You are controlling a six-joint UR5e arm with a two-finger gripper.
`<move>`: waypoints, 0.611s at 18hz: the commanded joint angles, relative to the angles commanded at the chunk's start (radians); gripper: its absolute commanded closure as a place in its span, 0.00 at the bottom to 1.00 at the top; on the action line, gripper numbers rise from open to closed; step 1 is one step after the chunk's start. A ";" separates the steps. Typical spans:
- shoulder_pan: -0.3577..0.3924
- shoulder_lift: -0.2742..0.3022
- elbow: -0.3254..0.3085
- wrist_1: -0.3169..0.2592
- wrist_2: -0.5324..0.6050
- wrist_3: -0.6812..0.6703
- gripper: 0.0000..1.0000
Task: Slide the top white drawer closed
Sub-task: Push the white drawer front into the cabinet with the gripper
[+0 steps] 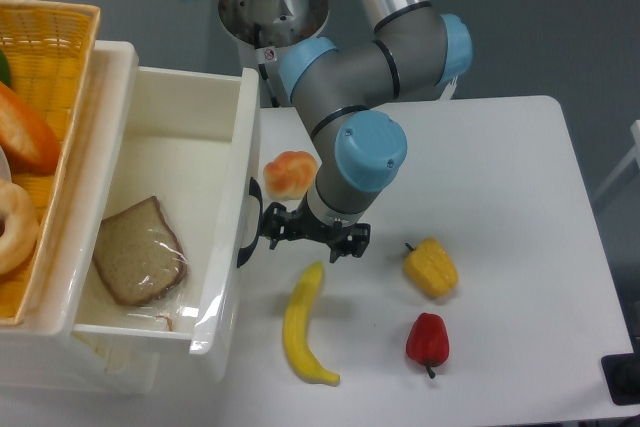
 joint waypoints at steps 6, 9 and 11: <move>-0.011 0.006 0.002 0.000 -0.014 0.005 0.00; -0.017 0.006 0.003 -0.002 -0.041 0.003 0.00; -0.026 0.008 0.003 -0.003 -0.041 0.003 0.00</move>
